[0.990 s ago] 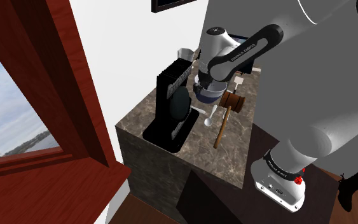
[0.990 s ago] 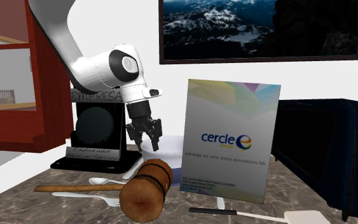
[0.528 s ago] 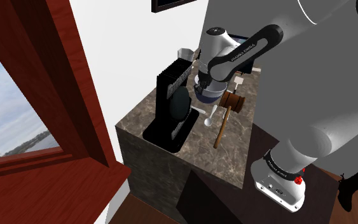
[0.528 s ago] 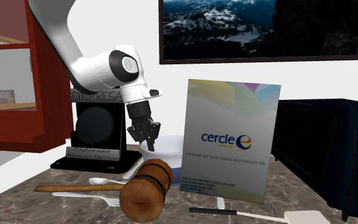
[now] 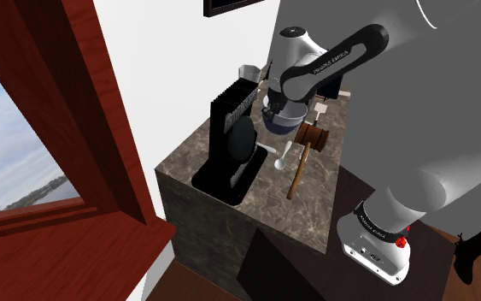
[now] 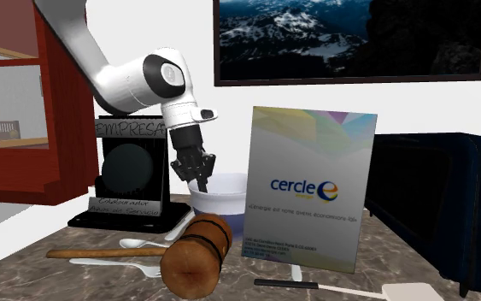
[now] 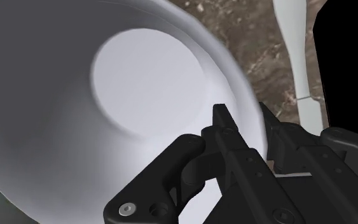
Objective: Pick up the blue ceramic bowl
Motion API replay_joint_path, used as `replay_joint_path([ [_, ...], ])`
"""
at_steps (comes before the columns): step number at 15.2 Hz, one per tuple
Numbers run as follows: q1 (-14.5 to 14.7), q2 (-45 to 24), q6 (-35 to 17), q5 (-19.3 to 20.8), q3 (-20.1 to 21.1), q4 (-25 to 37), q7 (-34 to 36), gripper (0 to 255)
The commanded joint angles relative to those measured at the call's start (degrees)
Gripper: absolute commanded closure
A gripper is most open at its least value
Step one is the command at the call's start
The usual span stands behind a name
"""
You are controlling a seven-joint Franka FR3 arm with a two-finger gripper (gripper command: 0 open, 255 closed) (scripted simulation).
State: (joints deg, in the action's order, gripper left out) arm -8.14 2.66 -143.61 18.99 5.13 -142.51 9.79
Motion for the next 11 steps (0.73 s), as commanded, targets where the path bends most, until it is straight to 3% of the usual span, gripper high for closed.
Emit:
replay_joint_path([
  [1, 0.17, 1.31, 1.59, -0.88, 0.09, 0.38, -0.77, 255],
  [11, 0.71, 5.86, 7.98, -3.64, 0.04, 2.51, -3.63, 255],
])
